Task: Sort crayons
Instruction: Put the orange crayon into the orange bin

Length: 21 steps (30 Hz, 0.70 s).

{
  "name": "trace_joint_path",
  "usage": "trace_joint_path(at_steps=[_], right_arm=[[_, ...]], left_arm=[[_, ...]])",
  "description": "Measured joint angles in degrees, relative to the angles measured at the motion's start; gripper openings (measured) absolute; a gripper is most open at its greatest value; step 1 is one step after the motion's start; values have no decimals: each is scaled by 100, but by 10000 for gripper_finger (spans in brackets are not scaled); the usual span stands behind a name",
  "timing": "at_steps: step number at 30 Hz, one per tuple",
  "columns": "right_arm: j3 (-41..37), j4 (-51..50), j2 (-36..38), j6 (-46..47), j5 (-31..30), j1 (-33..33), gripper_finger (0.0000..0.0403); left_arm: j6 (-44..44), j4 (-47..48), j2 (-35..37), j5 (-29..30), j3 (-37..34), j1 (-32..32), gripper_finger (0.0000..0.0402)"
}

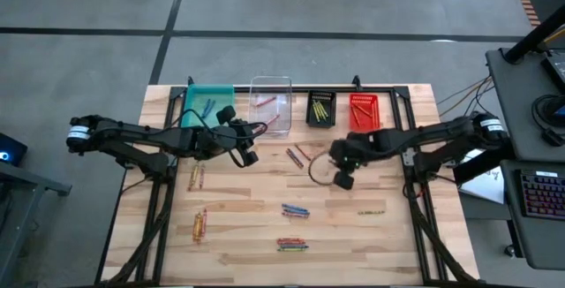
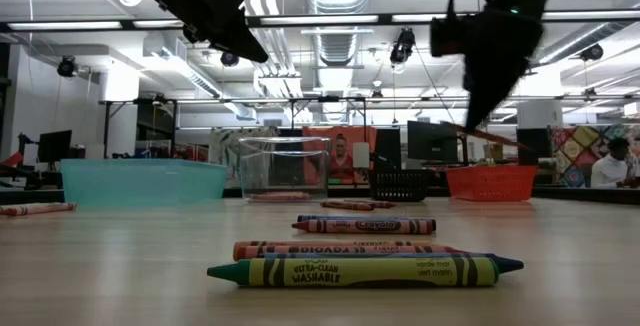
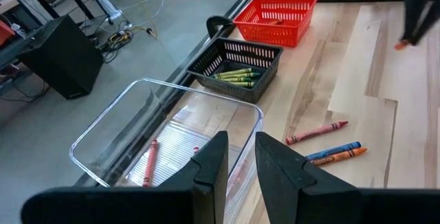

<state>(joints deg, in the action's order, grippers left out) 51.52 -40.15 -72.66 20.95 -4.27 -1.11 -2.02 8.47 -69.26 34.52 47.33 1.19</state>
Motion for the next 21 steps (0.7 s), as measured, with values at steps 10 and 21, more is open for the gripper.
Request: trace_joint_path(at_steps=[10, 21], right_arm=[[1009, -17, -209, -1020, 19, 1152, 13], [2398, -906, -1380, -2602, 17, 2302, 13]], left_arm=[[0, -46, -2, -1, 0, 0, 57], [0, -35, -2, 0, 0, 0, 57]])
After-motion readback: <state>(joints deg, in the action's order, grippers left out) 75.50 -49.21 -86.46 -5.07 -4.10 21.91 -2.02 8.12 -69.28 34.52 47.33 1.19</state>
